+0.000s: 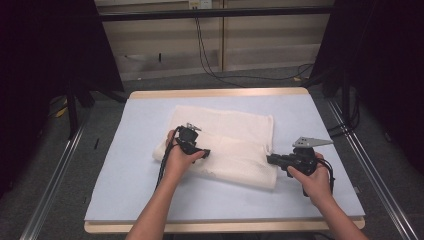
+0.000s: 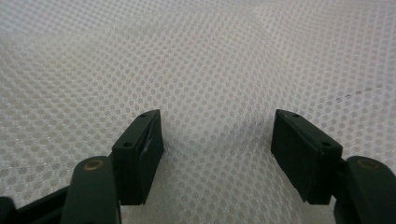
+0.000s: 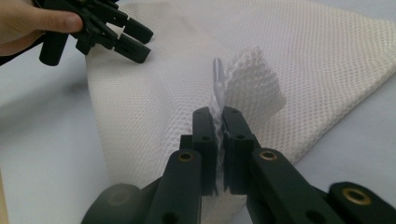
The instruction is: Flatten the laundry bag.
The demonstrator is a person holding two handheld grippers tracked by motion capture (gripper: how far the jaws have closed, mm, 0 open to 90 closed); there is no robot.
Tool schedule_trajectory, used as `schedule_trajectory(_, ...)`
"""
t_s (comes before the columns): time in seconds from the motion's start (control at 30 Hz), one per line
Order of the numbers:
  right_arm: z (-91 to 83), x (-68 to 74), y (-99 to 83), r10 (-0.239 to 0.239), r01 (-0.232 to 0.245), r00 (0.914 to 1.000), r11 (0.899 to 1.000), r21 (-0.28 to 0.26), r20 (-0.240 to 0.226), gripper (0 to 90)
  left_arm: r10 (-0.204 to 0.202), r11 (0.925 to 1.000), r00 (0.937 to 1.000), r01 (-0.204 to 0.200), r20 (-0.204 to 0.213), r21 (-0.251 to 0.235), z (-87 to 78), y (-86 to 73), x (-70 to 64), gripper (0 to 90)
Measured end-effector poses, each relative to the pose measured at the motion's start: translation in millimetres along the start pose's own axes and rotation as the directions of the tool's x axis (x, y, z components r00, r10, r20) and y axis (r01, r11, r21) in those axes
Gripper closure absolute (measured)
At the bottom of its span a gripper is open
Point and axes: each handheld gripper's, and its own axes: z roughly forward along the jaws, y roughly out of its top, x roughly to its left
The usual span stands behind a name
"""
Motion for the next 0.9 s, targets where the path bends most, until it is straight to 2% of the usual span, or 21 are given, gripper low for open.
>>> schedule_trajectory(0.07,0.2,-1.7,-1.6,0.009,-0.009,0.9999,1.000,0.007,0.006,84.9,0.034,0.9991,0.9990,-0.033,-0.028,0.027,0.1,2.0,-4.5,37.3)
schedule_trajectory(0.1,1.0,-2.2,-2.6,0.014,-0.014,0.9999,1.000,0.012,0.009,84.8,0.058,0.9978,0.9974,-0.057,-0.043,0.033,-0.2,3.6,-8.2,47.7)
schedule_trajectory(0.13,1.0,-2.2,-2.6,0.014,-0.014,0.9999,1.000,0.012,0.009,84.8,0.058,0.9978,0.9974,-0.057,-0.043,0.033,-0.2,3.6,-8.2,54.2)
schedule_trajectory(0.17,1.5,-2.4,-3.4,0.011,-0.011,0.9999,1.000,0.008,0.011,84.8,0.086,0.9955,0.9954,-0.084,-0.041,0.044,-1.2,4.4,-8.8,57.8)
schedule_trajectory(0.2,1.3,-2.3,-3.7,0.010,-0.010,0.9999,1.000,0.008,0.013,84.7,0.083,0.9958,0.9958,-0.082,-0.038,0.041,-1.8,4.7,-9.6,66.4)
schedule_trajectory(0.23,1.4,-2.3,-3.6,0.008,-0.008,0.9999,1.000,0.007,0.015,84.7,0.083,0.9955,0.9965,-0.082,-0.011,0.046,-2.1,5.0,-10.2,72.7)
schedule_trajectory(0.27,1.4,-2.3,-3.6,0.008,-0.008,0.9999,1.000,0.007,0.015,84.7,0.083,0.9955,0.9965,-0.082,-0.011,0.046,-2.1,5.0,-10.2,82.0)
schedule_trajectory(0.3,1.7,-2.7,-3.4,0.014,-0.014,0.9997,1.000,0.012,0.019,84.6,0.085,0.9947,0.9964,-0.084,-0.008,0.060,-2.5,5.3,-11.8,86.3)
schedule_trajectory(0.33,1.7,-2.7,-3.4,0.014,-0.014,0.9997,1.000,0.012,0.019,84.6,0.082,0.9954,0.9965,-0.081,-0.017,0.051,-2.0,5.3,-14.1,86.3)
schedule_trajectory(0.37,2.4,-3.5,-3.5,0.009,-0.009,0.9997,1.000,0.010,0.021,84.6,0.072,0.9960,0.9972,-0.071,-0.019,0.055,-2.4,5.2,-14.1,90.0)
schedule_trajectory(0.43,2.2,-3.5,-3.5,0.012,-0.012,0.9996,1.000,0.012,0.024,84.6,0.067,0.9963,0.9977,-0.067,-0.008,0.055,-3.3,5.3,-12.3,90.0)
schedule_trajectory(0.47,1.9,-4.0,-3.7,0.010,-0.010,0.9997,1.000,0.011,0.023,84.6,0.032,0.9986,0.9995,-0.032,0.010,0.041,-4.5,3.8,-9.6,90.0)
schedule_trajectory(0.5,1.2,-3.7,-3.8,0.016,-0.016,0.9995,1.000,0.014,0.027,84.6,0.022,0.9991,0.9997,-0.022,0.011,0.036,-5.8,3.5,-8.8,90.0)
schedule_trajectory(0.57,0.5,-4.3,-3.9,0.013,-0.013,0.9994,1.000,0.009,0.032,84.6,0.022,0.9991,0.9996,-0.023,0.017,0.036,-7.9,3.6,-7.7,90.0)
schedule_trajectory(0.67,-1.7,-5.6,-3.3,0.017,-0.017,0.9994,1.000,-0.009,0.031,84.5,-0.030,0.9994,0.9979,0.031,0.058,-0.017,-20.8,3.4,-3.8,90.0)
schedule_trajectory(0.7,-2.0,-5.3,-2.9,0.016,-0.015,0.9995,1.000,-0.011,0.029,84.5,-0.032,0.9990,0.9970,0.034,0.071,-0.030,-26.0,3.2,-2.2,90.0)
schedule_trajectory(0.73,-2.7,-4.7,-2.4,0.017,-0.017,0.9995,1.000,-0.016,0.028,84.5,-0.032,0.9990,0.9970,0.034,0.071,-0.030,-26.0,3.2,-2.2,90.0)
schedule_trajectory(0.77,-3.7,-3.9,-1.8,0.021,-0.021,0.9995,1.000,-0.018,0.025,84.5,-0.026,0.9984,0.9968,0.030,0.076,-0.049,-34.9,2.1,-2.1,90.0)
schedule_trajectory(0.83,-4.2,-3.3,-1.1,0.019,-0.018,0.9996,1.000,-0.024,0.023,84.5,-0.022,0.9977,0.9970,0.027,0.075,-0.062,-40.3,1.4,-2.1,90.0)
schedule_trajectory(0.9,-6.0,-0.7,0.2,0.015,-0.014,0.9998,0.999,-0.035,0.014,84.5,-0.034,0.9955,0.9944,0.042,0.101,-0.085,-50.9,0.0,-2.1,90.0)
